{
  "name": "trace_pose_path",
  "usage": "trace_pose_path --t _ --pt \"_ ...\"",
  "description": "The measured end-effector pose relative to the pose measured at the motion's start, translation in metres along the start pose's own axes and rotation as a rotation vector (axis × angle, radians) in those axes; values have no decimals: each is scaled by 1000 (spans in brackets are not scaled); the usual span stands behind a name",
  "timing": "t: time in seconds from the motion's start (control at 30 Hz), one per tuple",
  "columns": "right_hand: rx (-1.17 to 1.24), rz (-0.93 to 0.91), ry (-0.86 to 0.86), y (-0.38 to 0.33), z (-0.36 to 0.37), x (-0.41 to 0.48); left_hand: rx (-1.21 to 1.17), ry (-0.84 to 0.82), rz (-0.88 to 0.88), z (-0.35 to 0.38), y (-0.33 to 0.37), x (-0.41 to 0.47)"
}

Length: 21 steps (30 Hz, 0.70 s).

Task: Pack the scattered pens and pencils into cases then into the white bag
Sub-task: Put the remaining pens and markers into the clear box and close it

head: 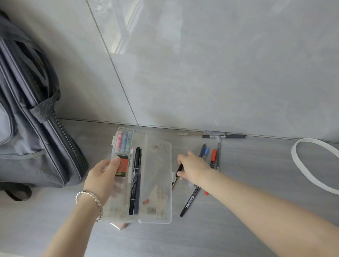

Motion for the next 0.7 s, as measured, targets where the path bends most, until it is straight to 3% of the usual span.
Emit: trace_pose_path --t 0.2,0.4,0.47,0.53,0.63,0.7 --pt "167 112 23 20 4 -4 -73 -2 -26 11 -2 -6" --pt "600 169 452 33 -52 -32 -160 39 -54 30 -9 -16" --pt "751 77 505 16 -76 -55 -218 70 -65 39 -8 -22" --pt "813 -70 455 -12 -88 -84 -285 91 -75 52 -3 -29" --pt "823 -251 324 -58 -78 -120 -356 102 -55 69 9 -38" --pt "734 -310 345 -72 -62 -128 -408 66 -56 82 15 -43"
Point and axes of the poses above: each hand's wrist, its own x-axis towards the middle knuckle, its own z-axis out of the palm, y = z × x, the point moved 7 cm from there along x, towards the middle knuckle, and after that the axes turned 4 degrees about z, right-handed, at the moved point
